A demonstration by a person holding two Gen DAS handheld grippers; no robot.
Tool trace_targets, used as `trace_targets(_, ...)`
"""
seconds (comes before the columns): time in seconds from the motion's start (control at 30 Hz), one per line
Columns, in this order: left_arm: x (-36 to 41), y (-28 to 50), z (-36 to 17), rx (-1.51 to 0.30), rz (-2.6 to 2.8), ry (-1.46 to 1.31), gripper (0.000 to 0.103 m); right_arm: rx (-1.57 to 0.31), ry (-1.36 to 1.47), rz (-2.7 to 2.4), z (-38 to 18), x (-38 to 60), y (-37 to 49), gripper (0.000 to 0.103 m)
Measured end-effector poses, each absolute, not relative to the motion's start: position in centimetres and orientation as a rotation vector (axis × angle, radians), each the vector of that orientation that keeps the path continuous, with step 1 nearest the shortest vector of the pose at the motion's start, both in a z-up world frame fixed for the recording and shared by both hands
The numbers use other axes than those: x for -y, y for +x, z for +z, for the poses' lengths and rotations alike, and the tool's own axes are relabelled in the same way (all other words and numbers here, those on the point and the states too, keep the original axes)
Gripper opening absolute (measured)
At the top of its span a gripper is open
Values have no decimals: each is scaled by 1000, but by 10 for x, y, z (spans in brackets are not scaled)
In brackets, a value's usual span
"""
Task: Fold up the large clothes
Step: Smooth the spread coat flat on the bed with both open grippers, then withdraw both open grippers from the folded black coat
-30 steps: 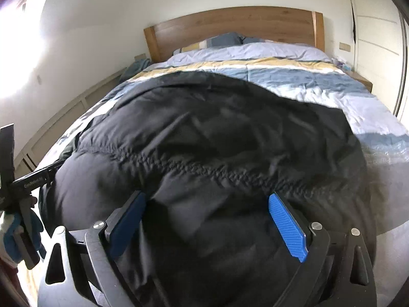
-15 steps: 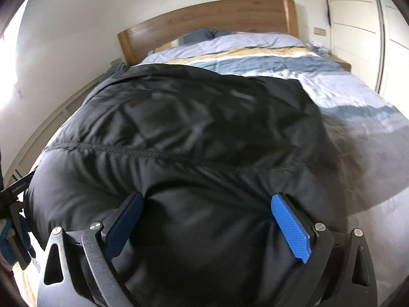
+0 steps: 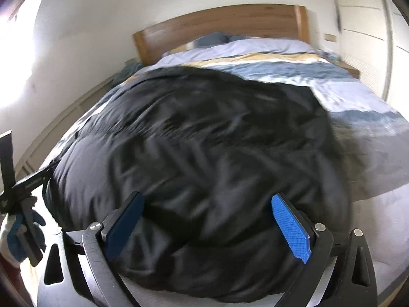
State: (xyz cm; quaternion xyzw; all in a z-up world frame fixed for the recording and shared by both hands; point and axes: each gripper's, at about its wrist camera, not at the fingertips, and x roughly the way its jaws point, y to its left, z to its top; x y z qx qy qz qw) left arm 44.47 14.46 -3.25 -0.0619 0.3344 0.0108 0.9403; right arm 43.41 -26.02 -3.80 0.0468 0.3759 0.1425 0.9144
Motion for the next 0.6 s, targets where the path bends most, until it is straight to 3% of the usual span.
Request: trace_targets(0.6,-134,396,-17,-745,35,-42,62,-889,107,176,-51,297,406,100)
